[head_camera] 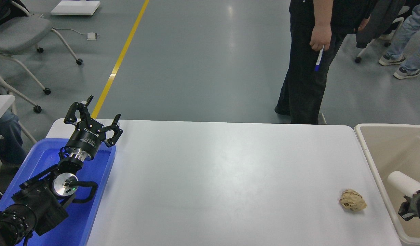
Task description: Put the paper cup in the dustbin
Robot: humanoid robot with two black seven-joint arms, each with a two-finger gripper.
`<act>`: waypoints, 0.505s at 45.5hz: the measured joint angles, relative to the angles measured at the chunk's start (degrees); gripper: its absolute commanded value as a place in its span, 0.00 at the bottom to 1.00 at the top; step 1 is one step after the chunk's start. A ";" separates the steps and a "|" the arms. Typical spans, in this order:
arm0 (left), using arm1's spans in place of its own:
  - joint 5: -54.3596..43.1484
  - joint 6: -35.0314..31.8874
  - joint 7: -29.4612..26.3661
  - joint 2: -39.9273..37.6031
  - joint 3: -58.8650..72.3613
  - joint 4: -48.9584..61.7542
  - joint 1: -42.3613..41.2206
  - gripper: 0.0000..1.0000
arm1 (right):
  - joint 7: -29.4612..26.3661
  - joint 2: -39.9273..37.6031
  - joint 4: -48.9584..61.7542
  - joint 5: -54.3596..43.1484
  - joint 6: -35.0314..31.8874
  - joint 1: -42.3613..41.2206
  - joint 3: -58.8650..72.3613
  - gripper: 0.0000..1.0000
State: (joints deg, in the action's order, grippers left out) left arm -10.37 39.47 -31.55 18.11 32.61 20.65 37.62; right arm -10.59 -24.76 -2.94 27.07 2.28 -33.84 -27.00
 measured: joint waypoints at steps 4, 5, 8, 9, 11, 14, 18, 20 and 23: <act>0.00 0.00 0.00 0.00 0.01 0.00 0.00 1.00 | 0.05 0.00 0.11 -0.01 0.09 0.19 -0.03 0.89; 0.00 0.00 0.00 0.00 0.01 0.00 0.00 1.00 | 0.05 0.00 0.12 -0.01 0.11 0.22 -0.03 0.93; 0.00 -0.01 0.00 0.00 0.01 0.00 0.00 1.00 | 0.08 -0.04 0.17 -0.03 0.13 0.31 -0.04 0.99; 0.00 -0.01 0.00 0.00 0.01 0.00 0.00 1.00 | 0.08 -0.10 0.18 -0.03 0.13 0.33 -0.04 0.99; 0.00 -0.01 0.00 0.00 0.01 0.00 0.00 1.00 | 0.10 -0.26 0.22 -0.04 0.13 0.37 -0.05 0.99; 0.00 -0.01 0.00 0.00 0.01 0.00 0.00 1.00 | 0.10 -0.43 0.24 -0.04 0.08 0.41 -0.05 0.99; 0.00 -0.01 0.00 0.00 0.02 0.00 0.00 1.00 | 0.10 -0.61 0.25 -0.06 -0.07 0.44 -0.06 0.99; 0.00 -0.01 0.00 0.00 0.02 0.00 0.00 1.00 | 0.10 -0.69 0.26 -0.06 -0.16 0.44 -0.06 0.99; 0.00 -0.01 0.00 0.00 0.02 0.00 0.00 1.00 | 0.11 -0.81 0.26 -0.07 -0.30 0.43 -0.02 0.99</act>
State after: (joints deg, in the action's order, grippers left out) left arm -10.37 39.46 -31.55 18.11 32.63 20.65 37.62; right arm -10.48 -25.57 -2.68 27.00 1.98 -33.41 -27.02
